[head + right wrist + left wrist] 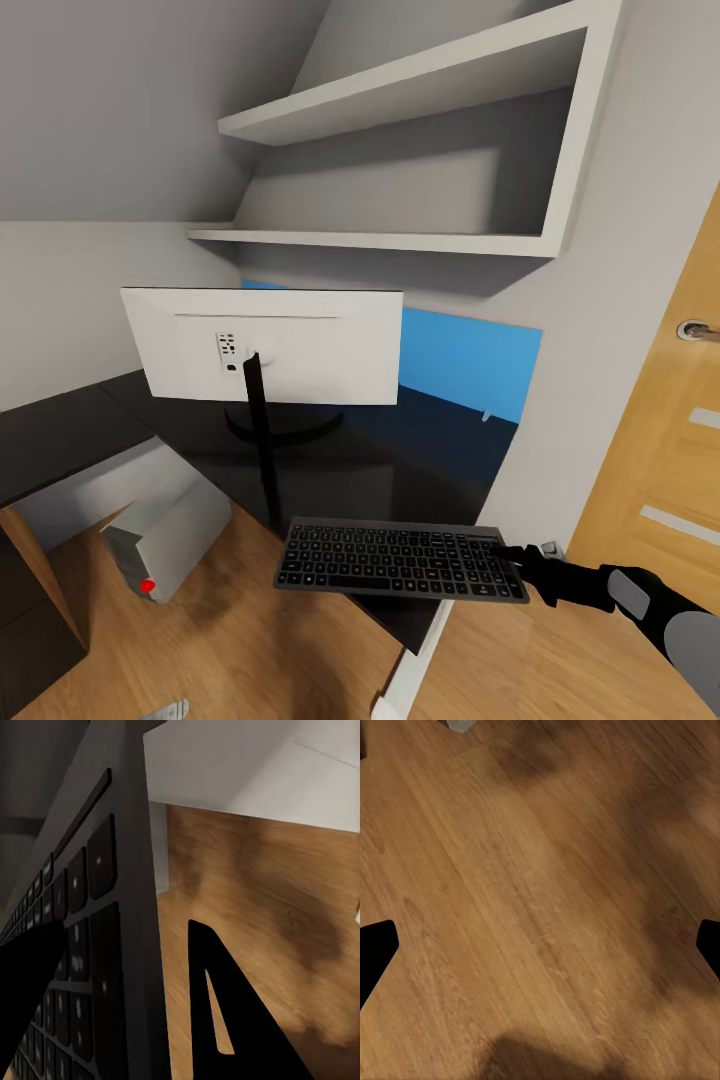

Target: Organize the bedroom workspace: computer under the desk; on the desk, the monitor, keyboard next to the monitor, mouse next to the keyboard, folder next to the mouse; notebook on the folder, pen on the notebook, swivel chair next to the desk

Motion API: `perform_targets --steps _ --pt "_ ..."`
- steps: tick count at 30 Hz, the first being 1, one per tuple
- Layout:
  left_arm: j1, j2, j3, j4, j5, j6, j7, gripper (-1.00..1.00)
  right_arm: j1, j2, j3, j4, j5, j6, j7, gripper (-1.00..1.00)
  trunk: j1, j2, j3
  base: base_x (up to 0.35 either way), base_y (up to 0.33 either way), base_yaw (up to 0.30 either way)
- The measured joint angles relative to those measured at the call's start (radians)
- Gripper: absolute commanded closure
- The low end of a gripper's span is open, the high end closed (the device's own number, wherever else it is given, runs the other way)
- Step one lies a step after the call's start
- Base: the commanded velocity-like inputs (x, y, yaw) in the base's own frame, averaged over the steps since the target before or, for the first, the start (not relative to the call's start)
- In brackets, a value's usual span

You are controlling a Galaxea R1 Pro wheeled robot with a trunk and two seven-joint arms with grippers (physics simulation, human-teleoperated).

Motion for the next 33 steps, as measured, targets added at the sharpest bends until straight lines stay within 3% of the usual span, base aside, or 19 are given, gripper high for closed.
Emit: perform_targets --steps 20,33 --pt "0.000 0.001 0.000 0.000 0.000 -0.001 -0.001 -1.00 0.000 0.000 0.000 0.000 0.000 0.000 0.000 1.00 0.000 0.000 0.000 0.000 0.000 0.000" --pt "0.000 0.000 -0.001 0.000 0.000 0.000 0.000 -1.00 0.000 0.000 0.004 -0.001 0.004 -0.004 0.000 1.00 -0.050 0.091 0.041 0.000 0.000 0.000"
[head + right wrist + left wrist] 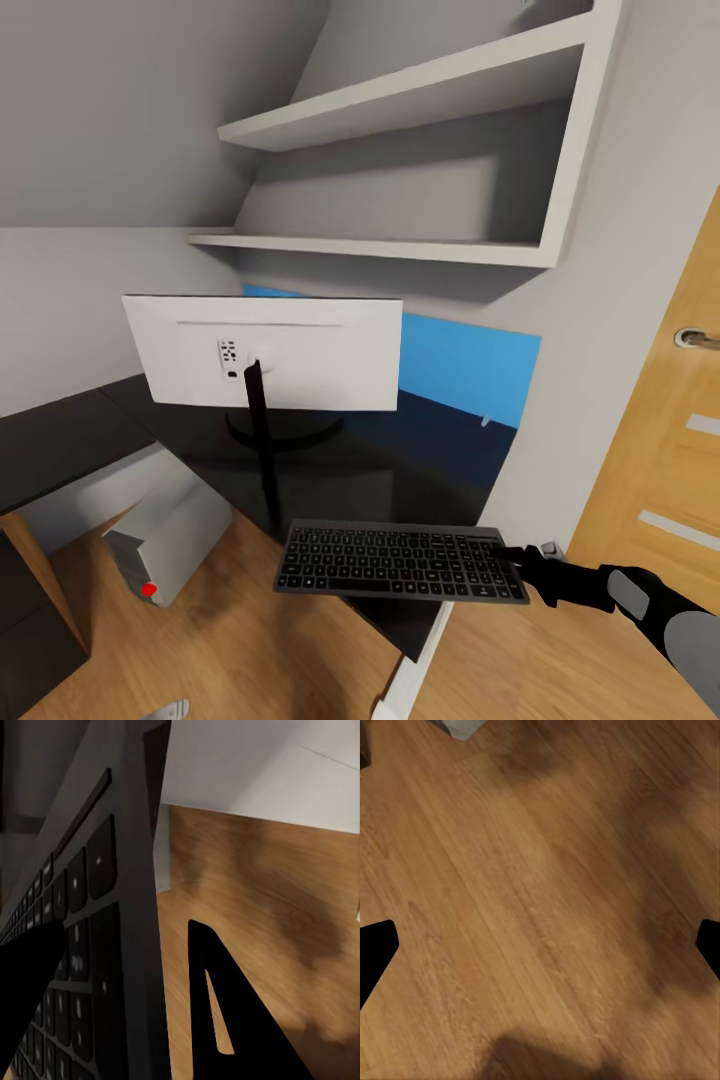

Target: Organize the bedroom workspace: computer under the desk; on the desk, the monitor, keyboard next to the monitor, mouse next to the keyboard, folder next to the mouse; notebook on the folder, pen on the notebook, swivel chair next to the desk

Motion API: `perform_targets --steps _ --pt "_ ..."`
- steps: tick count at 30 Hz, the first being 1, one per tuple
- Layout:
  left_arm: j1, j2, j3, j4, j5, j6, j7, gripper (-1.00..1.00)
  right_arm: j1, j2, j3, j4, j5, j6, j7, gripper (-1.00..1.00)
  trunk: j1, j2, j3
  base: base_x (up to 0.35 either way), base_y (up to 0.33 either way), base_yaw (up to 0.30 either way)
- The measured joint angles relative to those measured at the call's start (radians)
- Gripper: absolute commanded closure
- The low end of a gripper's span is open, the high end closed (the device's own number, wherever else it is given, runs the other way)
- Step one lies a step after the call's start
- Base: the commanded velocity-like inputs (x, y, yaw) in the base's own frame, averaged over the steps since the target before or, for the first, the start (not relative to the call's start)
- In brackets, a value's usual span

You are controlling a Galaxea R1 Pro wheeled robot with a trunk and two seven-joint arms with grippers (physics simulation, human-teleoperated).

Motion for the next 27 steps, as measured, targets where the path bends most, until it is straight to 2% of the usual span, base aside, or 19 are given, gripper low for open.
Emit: perform_targets --steps 9,16,21,24,27 --pt "0.000 0.000 -0.001 0.000 0.000 0.001 0.000 -1.00 0.000 0.000 0.002 -0.009 0.000 -0.009 0.008 1.00 -0.035 0.063 0.028 0.000 0.000 0.000" --pt "0.000 -0.001 -0.001 0.000 0.000 0.001 0.000 -1.00 0.000 0.004 -0.002 -0.084 -0.003 -0.010 0.011 1.00 -0.061 0.112 0.050 0.000 0.000 0.000" --pt "0.000 -0.005 -0.003 0.000 -0.001 0.001 0.000 -1.00 0.000 0.027 -0.001 -0.138 -0.004 -0.010 0.011 1.00 -0.081 0.147 0.066 0.000 0.000 0.000" --pt "0.000 -0.011 -0.004 0.000 -0.001 0.001 0.000 -1.00 0.000 0.058 -0.001 -0.153 -0.005 -0.010 0.012 1.00 -0.092 0.168 0.075 0.000 0.000 0.000" --pt "0.000 -0.016 -0.004 0.000 -0.002 0.001 0.000 -1.00 0.000 0.103 0.001 -0.180 -0.005 -0.010 0.012 1.00 -0.104 0.189 0.085 0.000 0.000 0.000"
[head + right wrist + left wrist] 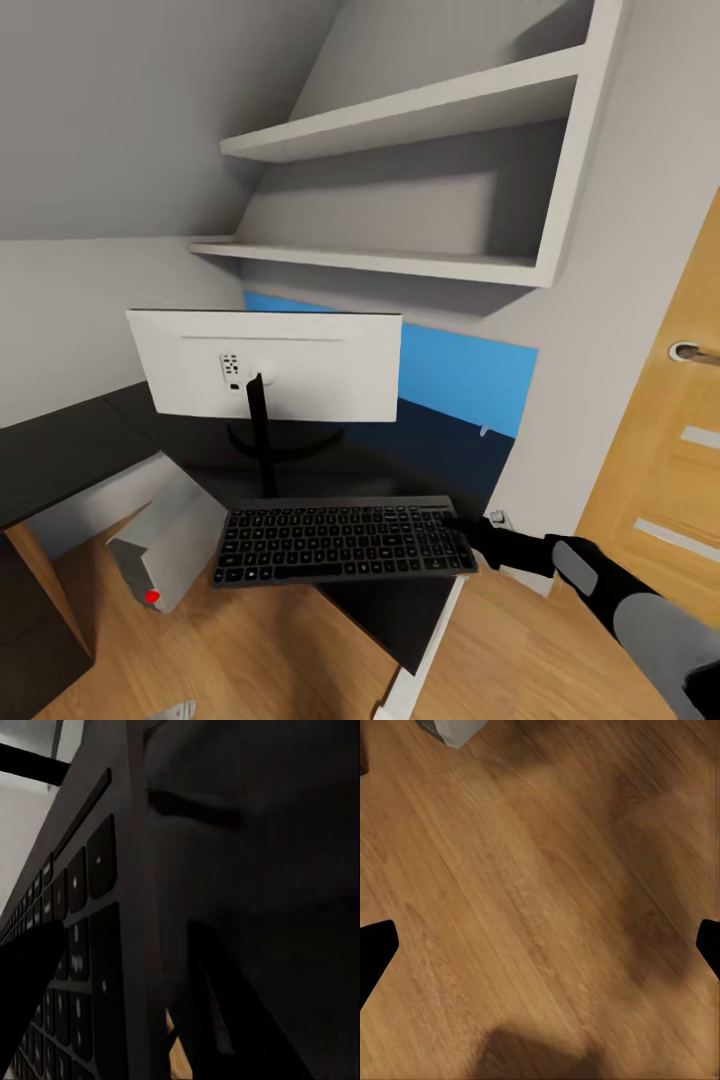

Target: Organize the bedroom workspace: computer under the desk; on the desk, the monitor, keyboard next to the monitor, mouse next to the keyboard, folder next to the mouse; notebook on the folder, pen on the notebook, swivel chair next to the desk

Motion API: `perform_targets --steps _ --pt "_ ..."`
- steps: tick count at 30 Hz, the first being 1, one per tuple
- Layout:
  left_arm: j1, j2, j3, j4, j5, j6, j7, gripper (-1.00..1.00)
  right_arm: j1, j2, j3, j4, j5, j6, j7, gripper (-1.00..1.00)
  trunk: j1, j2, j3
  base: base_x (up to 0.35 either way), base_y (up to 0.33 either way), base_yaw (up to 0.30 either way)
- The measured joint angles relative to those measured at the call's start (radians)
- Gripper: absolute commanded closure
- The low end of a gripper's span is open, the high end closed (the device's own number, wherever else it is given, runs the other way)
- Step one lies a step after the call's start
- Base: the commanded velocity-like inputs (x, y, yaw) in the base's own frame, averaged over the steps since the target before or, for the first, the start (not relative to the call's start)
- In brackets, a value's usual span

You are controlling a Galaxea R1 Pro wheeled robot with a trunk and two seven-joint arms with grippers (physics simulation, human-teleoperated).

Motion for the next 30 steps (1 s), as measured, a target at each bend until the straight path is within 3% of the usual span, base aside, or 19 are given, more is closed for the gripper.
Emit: perform_targets --steps 4,6,7,9,10,12,13,15,17,22,30 --pt "0.000 -0.004 0.000 0.000 -0.001 0.000 0.000 -1.00 0.001 0.088 -0.002 -0.028 0.002 -0.004 -0.004 1.00 -0.015 0.028 0.013 0.000 0.000 0.000" --pt "0.000 -0.007 -0.002 0.000 -0.002 0.000 -0.001 -1.00 0.001 0.157 -0.001 -0.032 0.005 -0.036 -0.007 1.00 -0.023 0.042 0.019 0.000 0.000 0.000" --pt "0.000 -0.008 -0.002 0.000 -0.002 0.000 -0.001 -1.00 0.001 0.174 -0.004 -0.033 0.004 -0.051 -0.008 1.00 -0.027 0.049 0.022 0.000 0.000 0.000" --pt "0.000 -0.012 -0.002 0.000 -0.003 0.000 -0.001 -1.00 0.002 0.249 -0.003 -0.032 0.005 -0.121 -0.009 1.00 -0.035 0.063 0.028 0.000 0.000 0.000" --pt "0.000 -0.014 -0.002 -0.001 -0.003 0.000 -0.001 -1.00 0.002 0.267 -0.004 -0.031 0.004 -0.142 -0.010 1.00 -0.038 0.070 0.031 0.000 0.000 0.000" --pt "0.000 -0.019 -0.003 -0.001 -0.004 0.000 -0.002 -1.00 0.003 0.337 0.001 -0.028 0.008 -0.209 -0.023 1.00 -0.046 0.084 0.038 0.000 0.000 0.000" --pt "0.000 -0.019 -0.003 -0.001 -0.005 0.000 -0.002 -1.00 0.003 0.354 0.000 -0.028 0.009 -0.223 -0.032 1.00 -0.050 0.091 0.041 0.000 0.000 0.000" --pt "0.000 -0.021 -0.004 -0.001 -0.006 0.000 -0.003 -1.00 0.003 0.412 0.003 -0.030 0.010 -0.255 -0.095 1.00 -0.058 0.105 0.047 0.000 0.000 0.000" --pt "0.000 -0.022 -0.005 -0.001 -0.006 0.000 -0.004 -1.00 0.003 0.448 0.001 -0.034 0.008 -0.267 -0.164 1.00 -0.065 0.119 0.053 0.000 0.000 0.000" --pt "0.000 -0.035 -0.004 -0.001 -0.006 0.001 -0.004 -1.00 0.002 0.448 -0.001 -0.094 -0.008 -0.325 -0.317 1.00 -0.084 0.154 0.069 0.000 0.000 0.000" --pt "0.000 -0.043 -0.004 -0.001 -0.005 0.001 -0.004 -1.00 0.003 0.448 -0.002 -0.100 -0.009 -0.375 -0.344 1.00 -0.115 0.210 0.094 0.000 0.000 0.000"
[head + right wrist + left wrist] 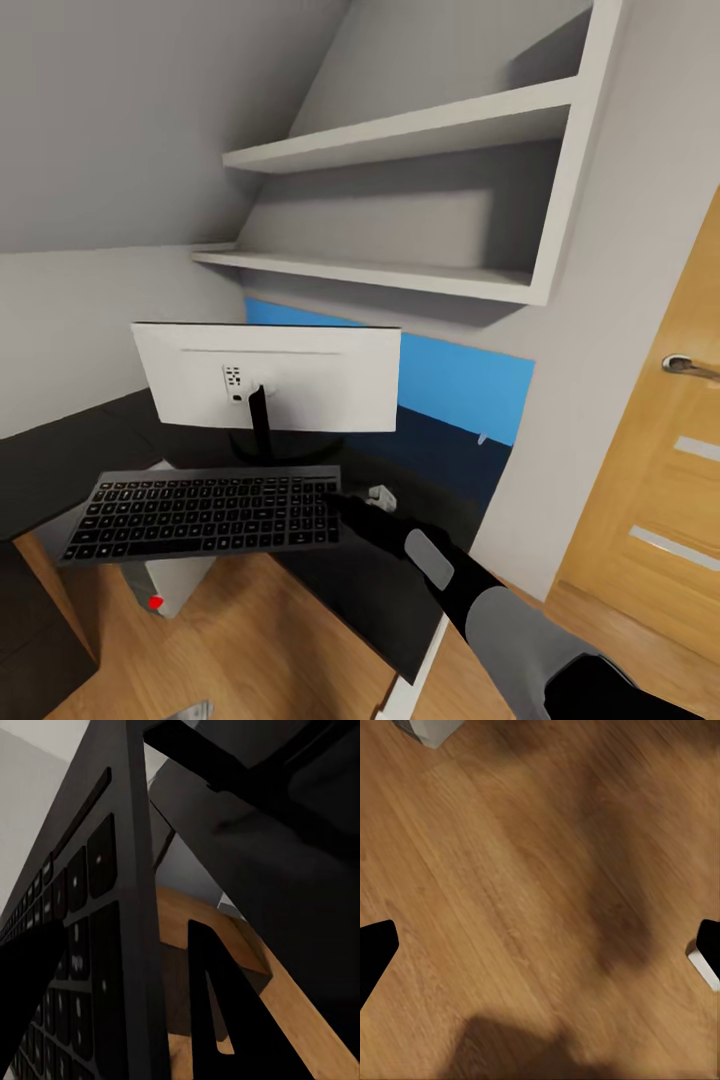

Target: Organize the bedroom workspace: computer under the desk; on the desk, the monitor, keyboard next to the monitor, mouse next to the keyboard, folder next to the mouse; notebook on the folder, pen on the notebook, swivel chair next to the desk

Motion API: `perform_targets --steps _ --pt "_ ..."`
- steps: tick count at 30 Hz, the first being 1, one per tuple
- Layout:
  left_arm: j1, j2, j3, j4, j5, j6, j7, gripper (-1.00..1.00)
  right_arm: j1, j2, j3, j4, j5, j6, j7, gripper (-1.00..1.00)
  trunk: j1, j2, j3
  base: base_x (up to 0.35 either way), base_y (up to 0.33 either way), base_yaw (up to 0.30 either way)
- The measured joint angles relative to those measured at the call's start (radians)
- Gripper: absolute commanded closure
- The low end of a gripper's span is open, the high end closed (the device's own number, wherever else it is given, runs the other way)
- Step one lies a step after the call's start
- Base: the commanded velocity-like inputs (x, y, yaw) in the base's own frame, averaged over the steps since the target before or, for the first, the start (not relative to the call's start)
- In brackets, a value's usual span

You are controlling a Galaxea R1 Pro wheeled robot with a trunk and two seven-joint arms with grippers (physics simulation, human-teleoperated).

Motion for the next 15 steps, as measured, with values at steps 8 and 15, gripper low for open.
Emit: perform_targets --steps 8,15 --pt "0.000 -0.004 0.000 0.001 0.000 0.000 0.000 -1.00 0.001 0.000 0.003 0.041 0.001 0.003 -0.002 1.00 -0.031 0.056 0.025 0.000 0.000 0.000" --pt "0.000 -0.003 0.001 0.001 0.001 0.000 0.000 -1.00 0.003 0.000 0.001 0.049 0.000 0.029 0.048 1.00 -0.058 0.105 0.047 0.000 0.000 0.000"
